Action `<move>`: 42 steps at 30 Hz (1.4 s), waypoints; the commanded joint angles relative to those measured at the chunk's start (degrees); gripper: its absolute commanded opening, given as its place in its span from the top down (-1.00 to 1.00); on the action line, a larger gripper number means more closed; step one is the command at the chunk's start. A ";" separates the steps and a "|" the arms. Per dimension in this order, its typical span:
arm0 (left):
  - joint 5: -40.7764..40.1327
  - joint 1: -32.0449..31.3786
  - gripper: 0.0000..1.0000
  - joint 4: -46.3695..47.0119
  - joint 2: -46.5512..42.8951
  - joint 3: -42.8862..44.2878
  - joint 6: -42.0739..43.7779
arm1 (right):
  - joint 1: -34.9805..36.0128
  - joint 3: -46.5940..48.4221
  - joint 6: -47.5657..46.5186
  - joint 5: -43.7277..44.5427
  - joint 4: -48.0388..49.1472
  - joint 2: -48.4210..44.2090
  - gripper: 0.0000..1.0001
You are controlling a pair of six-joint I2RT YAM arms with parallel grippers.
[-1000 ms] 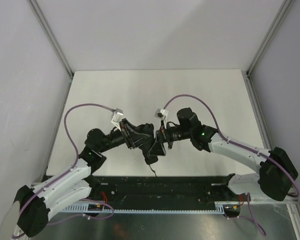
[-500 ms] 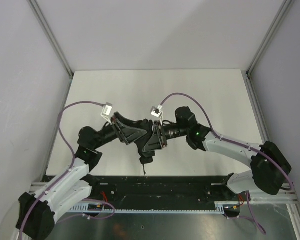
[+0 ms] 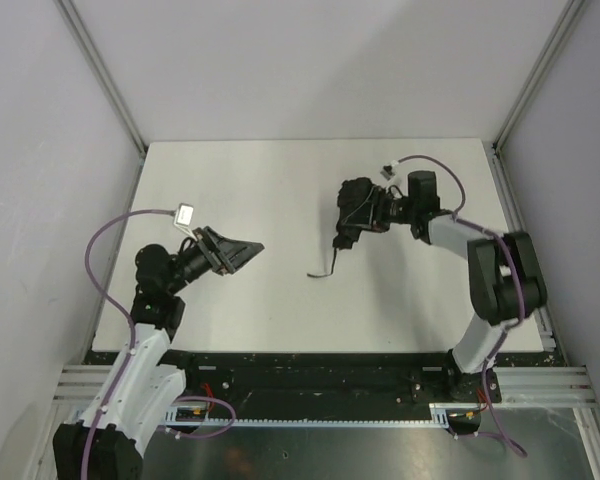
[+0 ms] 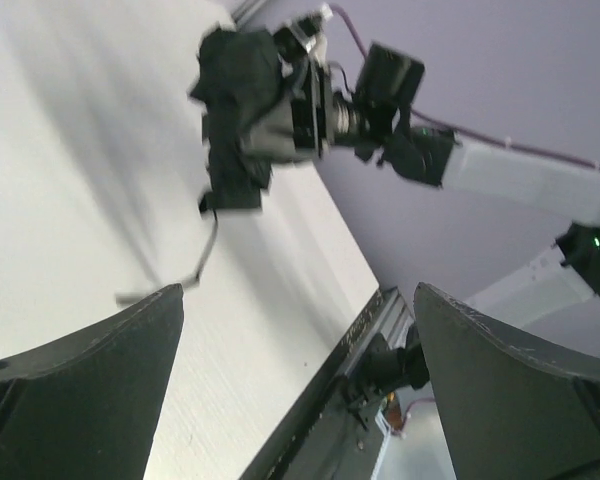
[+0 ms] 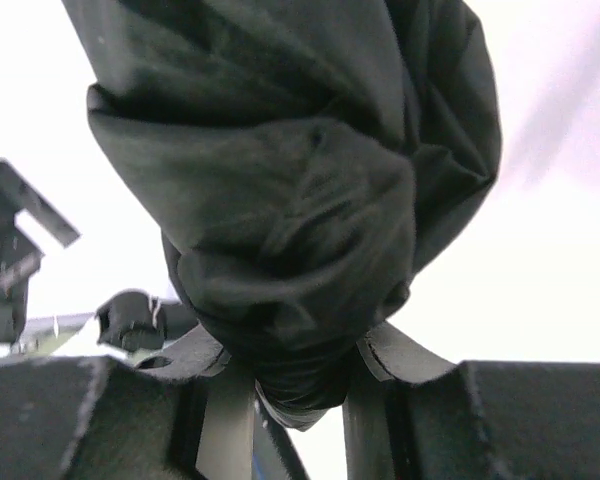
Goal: Put away the umbrella
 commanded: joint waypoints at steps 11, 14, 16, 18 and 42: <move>9.77 -7.02 -0.99 -5.20 -0.57 0.06 0.62 | -12.22 32.19 -7.03 1.73 -22.68 29.37 0.35; 8.79 -8.62 -0.97 -5.21 -2.87 0.06 -1.05 | -12.97 36.16 -11.89 6.25 -33.65 30.33 0.14; 8.30 -8.83 -0.96 -5.19 -4.93 1.57 -2.15 | -13.17 37.02 -14.60 10.59 -38.75 29.72 0.00; 7.96 -8.88 -0.97 -5.18 -6.61 3.94 -2.82 | -13.90 36.57 -16.09 13.94 -41.67 28.29 -0.15; -1.55 -8.85 -0.99 -18.39 -7.19 28.95 5.83 | 28.86 22.92 -10.75 81.27 -65.24 -37.73 -0.99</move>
